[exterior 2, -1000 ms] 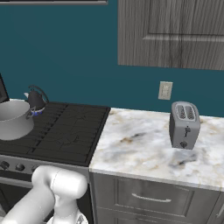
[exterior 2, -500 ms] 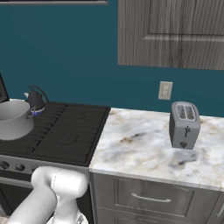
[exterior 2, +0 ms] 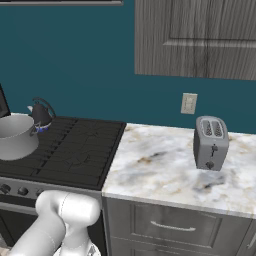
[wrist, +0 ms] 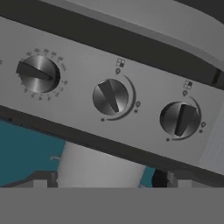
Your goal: Pick the kettle from the cabinet and place it on a stove burner. Then pick the pot from the counter and place it on another stove burner. Finally, turn both burners on.
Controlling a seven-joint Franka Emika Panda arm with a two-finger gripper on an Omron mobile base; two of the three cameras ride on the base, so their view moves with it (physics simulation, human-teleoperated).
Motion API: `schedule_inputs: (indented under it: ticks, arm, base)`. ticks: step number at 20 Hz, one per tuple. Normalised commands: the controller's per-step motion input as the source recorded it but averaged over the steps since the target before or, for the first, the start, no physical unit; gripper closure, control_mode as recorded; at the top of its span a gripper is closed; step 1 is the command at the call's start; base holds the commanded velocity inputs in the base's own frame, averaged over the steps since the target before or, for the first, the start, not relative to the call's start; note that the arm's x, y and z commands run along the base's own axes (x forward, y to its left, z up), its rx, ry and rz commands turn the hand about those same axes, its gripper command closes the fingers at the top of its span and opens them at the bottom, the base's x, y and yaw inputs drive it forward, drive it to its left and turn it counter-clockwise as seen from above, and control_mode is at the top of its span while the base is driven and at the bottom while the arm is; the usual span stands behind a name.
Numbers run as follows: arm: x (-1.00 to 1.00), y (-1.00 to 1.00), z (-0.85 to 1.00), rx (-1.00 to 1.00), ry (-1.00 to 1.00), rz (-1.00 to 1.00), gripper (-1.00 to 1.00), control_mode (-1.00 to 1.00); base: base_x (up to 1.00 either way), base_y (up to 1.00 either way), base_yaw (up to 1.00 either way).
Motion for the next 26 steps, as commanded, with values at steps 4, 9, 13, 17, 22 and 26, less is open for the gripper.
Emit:
schedule_inputs:
  ticks: [4, 9, 13, 17, 22, 26]
  arm:
    - [0.00, 0.18, 0.00, 0.06, 0.00, 0.00, -1.00, -1.00]
    - [0.05, 0.16, 0.00, 0.05, 0.00, 0.00, -1.00, -1.00]
    - [0.07, 0.09, 0.00, 0.04, 0.00, 0.00, -1.00, -1.00]
    - [0.09, 0.07, 0.00, 0.04, 0.00, 0.00, -1.00, -1.00]
    - [0.11, 0.01, 0.00, 0.02, 0.00, -0.01, -1.00, -1.00]
    - [0.17, 0.01, 0.00, 0.03, 0.03, -0.03, -1.00, -1.00]
  base:
    - [0.00, 0.00, 0.00]
    - [0.00, 0.00, 0.00]
    - [0.00, 0.00, 0.00]
    - [0.00, 0.00, 0.00]
    - [0.00, 0.00, 0.00]
    - [0.00, 0.00, 0.00]
